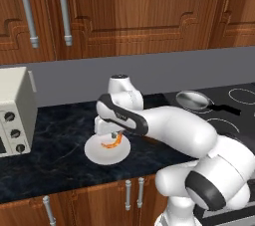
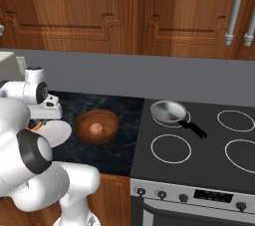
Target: Place the shrimp on the plate and place the onion on the same plate.
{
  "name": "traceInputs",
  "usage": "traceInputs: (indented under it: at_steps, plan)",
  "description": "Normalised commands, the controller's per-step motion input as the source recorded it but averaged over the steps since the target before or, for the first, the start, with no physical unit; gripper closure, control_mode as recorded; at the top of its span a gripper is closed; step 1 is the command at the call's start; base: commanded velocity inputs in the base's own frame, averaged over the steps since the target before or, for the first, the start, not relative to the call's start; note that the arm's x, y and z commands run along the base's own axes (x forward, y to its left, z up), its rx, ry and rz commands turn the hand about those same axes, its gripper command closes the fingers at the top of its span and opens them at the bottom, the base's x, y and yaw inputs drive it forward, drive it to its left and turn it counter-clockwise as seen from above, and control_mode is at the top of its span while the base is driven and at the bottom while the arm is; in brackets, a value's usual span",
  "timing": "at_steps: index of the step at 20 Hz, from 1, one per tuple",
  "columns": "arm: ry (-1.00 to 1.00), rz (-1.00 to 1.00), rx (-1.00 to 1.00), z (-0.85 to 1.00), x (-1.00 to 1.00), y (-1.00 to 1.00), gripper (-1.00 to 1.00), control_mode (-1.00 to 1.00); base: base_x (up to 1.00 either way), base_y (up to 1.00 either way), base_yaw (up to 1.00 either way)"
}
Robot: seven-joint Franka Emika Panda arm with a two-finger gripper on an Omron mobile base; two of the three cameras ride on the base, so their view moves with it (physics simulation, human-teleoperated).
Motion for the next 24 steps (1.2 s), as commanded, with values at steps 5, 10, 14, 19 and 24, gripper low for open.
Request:
traceInputs:
  at_steps: [5,10,14,19,24]
  plan:
    - [0.02,0.06,0.0,-0.22,0.19,0.55,1.0,-1.0,0.0,0.0,0.0]
    - [0.0,0.01,0.0,-0.19,0.24,0.22,1.0,-1.0,0.0,0.0,0.0]
    - [0.0,0.0,0.0,-0.15,0.38,0.01,1.0,-1.0,0.0,0.0,0.0]
    - [-0.01,0.0,0.0,-0.22,0.26,0.0,1.0,-1.0,0.0,0.0,0.0]
    - [-0.01,0.0,0.0,-0.33,0.12,0.0,1.0,-1.0,0.0,0.0,0.0]
